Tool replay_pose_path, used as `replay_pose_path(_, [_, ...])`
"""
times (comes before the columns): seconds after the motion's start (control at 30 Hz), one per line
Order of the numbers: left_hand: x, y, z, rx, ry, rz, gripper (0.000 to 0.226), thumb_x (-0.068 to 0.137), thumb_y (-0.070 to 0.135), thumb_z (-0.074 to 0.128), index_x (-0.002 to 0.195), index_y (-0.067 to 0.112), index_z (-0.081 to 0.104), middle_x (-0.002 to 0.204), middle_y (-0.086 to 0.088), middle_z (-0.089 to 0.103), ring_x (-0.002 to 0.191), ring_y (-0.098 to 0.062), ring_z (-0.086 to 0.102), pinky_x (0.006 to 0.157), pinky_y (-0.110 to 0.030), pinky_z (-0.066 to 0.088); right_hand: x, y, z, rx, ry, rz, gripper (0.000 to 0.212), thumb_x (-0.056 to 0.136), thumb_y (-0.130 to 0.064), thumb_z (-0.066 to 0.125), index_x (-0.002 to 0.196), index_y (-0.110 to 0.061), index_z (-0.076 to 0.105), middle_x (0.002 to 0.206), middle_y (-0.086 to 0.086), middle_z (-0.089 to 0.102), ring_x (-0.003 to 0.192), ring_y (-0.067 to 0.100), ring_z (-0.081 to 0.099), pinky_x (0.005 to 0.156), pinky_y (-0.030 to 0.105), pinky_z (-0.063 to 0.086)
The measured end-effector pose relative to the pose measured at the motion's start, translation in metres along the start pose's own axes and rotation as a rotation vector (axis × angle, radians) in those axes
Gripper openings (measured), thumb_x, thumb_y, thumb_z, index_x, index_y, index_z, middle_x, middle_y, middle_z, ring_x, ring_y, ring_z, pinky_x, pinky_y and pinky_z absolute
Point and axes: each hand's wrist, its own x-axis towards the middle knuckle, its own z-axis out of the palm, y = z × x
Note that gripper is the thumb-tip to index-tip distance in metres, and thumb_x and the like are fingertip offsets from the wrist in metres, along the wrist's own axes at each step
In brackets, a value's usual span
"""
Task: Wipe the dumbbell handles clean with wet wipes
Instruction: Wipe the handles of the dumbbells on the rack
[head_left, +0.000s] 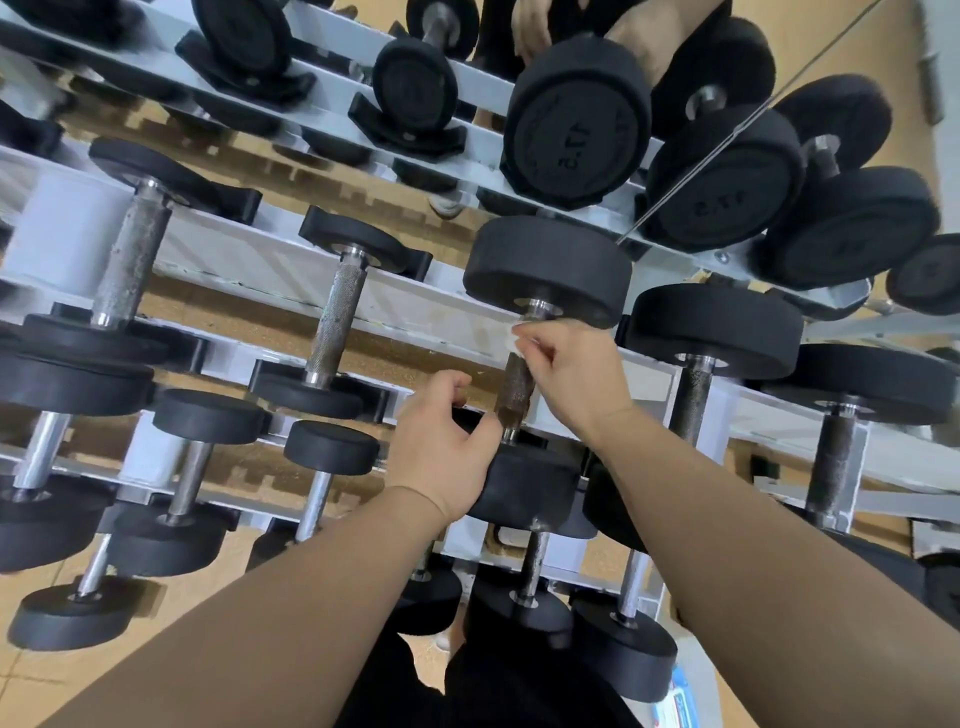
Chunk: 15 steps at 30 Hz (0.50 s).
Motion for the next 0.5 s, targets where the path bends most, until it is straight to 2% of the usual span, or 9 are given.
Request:
replay_pose_path(0.1, [0.002, -0.001, 0.001, 0.026, 0.005, 0.006, 0.047, 0.087, 0.040, 0.064, 0.129, 0.023, 0.054, 0.124, 0.003, 0.058, 0.120, -0.018, 0.050, 0.101, -0.033, 0.042, -0.017, -0.002, -0.004, -0.043, -0.251, -0.175, 0.015, 0.090, -0.022, 0.070, 0.103, -0.021, 0.079, 0.100, -0.002, 0.076, 0.092, 0.019, 0.070, 0.084, 0.029, 0.053])
replay_pose_path(0.17, [0.003, -0.004, 0.002, 0.050, 0.001, 0.033, 0.053, 0.086, 0.047, 0.062, 0.131, 0.021, 0.052, 0.125, 0.000, 0.059, 0.121, -0.021, 0.049, 0.103, -0.038, 0.042, -0.015, -0.006, -0.008, -0.105, -0.315, -0.214, 0.014, 0.089, -0.022, 0.072, 0.101, -0.021, 0.079, 0.098, -0.002, 0.077, 0.089, 0.019, 0.070, 0.080, 0.031, 0.054])
replay_pose_path(0.23, [0.006, -0.005, 0.002, 0.073, -0.019, 0.059, 0.063, 0.084, 0.055, 0.059, 0.135, 0.019, 0.050, 0.129, -0.003, 0.058, 0.125, -0.024, 0.047, 0.106, -0.042, 0.041, -0.004, -0.011, -0.006, -0.179, -0.210, -0.207, 0.013, 0.090, -0.022, 0.071, 0.100, -0.019, 0.079, 0.095, 0.001, 0.077, 0.087, 0.023, 0.070, 0.077, 0.032, 0.054])
replay_pose_path(0.3, [0.009, -0.008, -0.001, 0.089, -0.051, 0.078, 0.075, 0.083, 0.064, 0.058, 0.142, 0.018, 0.046, 0.138, -0.005, 0.054, 0.131, -0.025, 0.044, 0.111, -0.043, 0.038, 0.008, -0.020, -0.001, -0.255, -0.076, -0.092, 0.017, 0.093, -0.026, 0.066, 0.103, -0.020, 0.078, 0.095, 0.003, 0.076, 0.089, 0.026, 0.069, 0.079, 0.035, 0.055])
replay_pose_path(0.37, [0.010, -0.012, -0.008, 0.067, -0.103, 0.089, 0.086, 0.082, 0.068, 0.061, 0.148, 0.018, 0.041, 0.146, -0.004, 0.047, 0.137, -0.024, 0.039, 0.115, -0.041, 0.034, 0.011, -0.028, 0.004, -0.297, -0.013, 0.037, 0.021, 0.096, -0.029, 0.061, 0.110, -0.022, 0.076, 0.099, 0.005, 0.075, 0.092, 0.026, 0.067, 0.082, 0.036, 0.054])
replay_pose_path(0.43, [0.006, -0.020, -0.017, 0.035, -0.164, 0.079, 0.099, 0.076, 0.074, 0.065, 0.153, 0.019, 0.034, 0.151, -0.003, 0.041, 0.142, -0.022, 0.032, 0.119, -0.040, 0.029, 0.005, -0.033, 0.007, -0.316, -0.022, 0.071, 0.022, 0.097, -0.027, 0.060, 0.113, -0.020, 0.075, 0.104, 0.006, 0.074, 0.095, 0.026, 0.066, 0.084, 0.034, 0.052])
replay_pose_path(0.5, [-0.001, -0.029, -0.024, 0.031, -0.247, 0.052, 0.114, 0.071, 0.076, 0.070, 0.157, 0.019, 0.023, 0.159, -0.001, 0.030, 0.148, -0.021, 0.022, 0.122, -0.037, 0.022, -0.005, -0.036, 0.003, -0.367, -0.169, -0.020, 0.020, 0.096, -0.023, 0.062, 0.110, -0.017, 0.076, 0.106, 0.005, 0.073, 0.097, 0.025, 0.066, 0.085, 0.033, 0.051])
